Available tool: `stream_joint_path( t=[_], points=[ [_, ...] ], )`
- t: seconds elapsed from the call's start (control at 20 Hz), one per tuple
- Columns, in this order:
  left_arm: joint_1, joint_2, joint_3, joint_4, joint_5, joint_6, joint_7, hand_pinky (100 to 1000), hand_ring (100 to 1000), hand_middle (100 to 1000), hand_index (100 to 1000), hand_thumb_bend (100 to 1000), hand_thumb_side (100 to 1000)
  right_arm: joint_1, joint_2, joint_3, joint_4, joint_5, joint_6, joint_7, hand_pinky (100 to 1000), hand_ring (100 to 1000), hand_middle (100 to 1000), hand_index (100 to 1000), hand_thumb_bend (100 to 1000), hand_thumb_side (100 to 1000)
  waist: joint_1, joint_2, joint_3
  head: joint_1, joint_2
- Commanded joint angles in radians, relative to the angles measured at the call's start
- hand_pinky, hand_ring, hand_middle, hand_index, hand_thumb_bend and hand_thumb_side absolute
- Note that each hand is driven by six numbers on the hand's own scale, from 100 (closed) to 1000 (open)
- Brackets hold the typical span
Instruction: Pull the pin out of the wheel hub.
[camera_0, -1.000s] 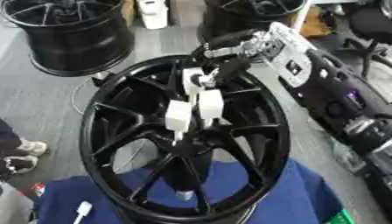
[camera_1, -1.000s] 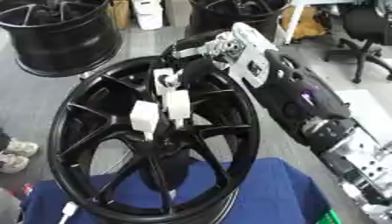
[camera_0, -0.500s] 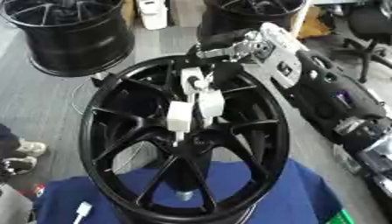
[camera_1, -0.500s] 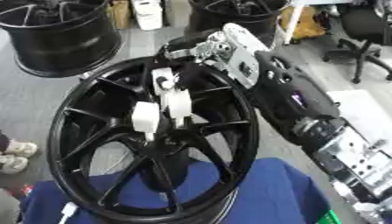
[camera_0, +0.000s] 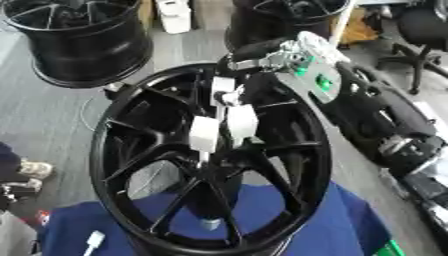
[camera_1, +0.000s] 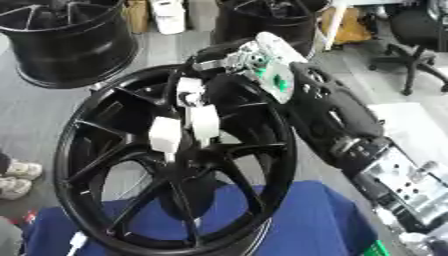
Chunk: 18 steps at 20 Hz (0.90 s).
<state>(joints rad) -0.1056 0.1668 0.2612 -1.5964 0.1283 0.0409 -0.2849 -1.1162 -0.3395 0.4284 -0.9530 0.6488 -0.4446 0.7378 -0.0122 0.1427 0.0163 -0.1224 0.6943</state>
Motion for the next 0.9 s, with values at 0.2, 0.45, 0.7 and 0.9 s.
stream_joint_path(
  t=[0.2, 0.45, 0.7, 0.9],
  points=[
    [-0.011, 0.013, -0.002, -0.013, 0.001, 0.0, -0.003, 744, 507, 550, 720, 599, 652, 0.002, -0.035, -0.007, 0.013, 0.055, -0.171, 0.169, 785, 775, 691, 918, 100, 897, 0.003, -0.008, 0.0, -0.003, -0.01],
    [-0.011, 0.013, -0.002, -0.013, 0.002, 0.0, -0.005, 744, 508, 550, 721, 599, 653, -0.002, -0.043, -0.019, -0.007, 0.057, -0.167, 0.169, 719, 582, 509, 884, 100, 705, 0.002, -0.008, -0.001, -0.002, -0.011],
    [-0.011, 0.014, -0.001, -0.013, 0.002, 0.0, -0.005, 743, 508, 550, 721, 598, 653, -0.008, -0.055, -0.029, -0.043, 0.045, -0.148, 0.169, 629, 429, 412, 837, 100, 382, 0.001, -0.009, -0.002, -0.001, -0.012],
    [-0.01, 0.015, -0.001, -0.012, 0.003, 0.001, -0.005, 743, 508, 550, 721, 598, 653, -0.022, -0.066, -0.04, -0.069, 0.026, -0.128, 0.169, 563, 325, 367, 817, 100, 252, 0.0, -0.011, -0.004, -0.001, -0.012]
  ],
)
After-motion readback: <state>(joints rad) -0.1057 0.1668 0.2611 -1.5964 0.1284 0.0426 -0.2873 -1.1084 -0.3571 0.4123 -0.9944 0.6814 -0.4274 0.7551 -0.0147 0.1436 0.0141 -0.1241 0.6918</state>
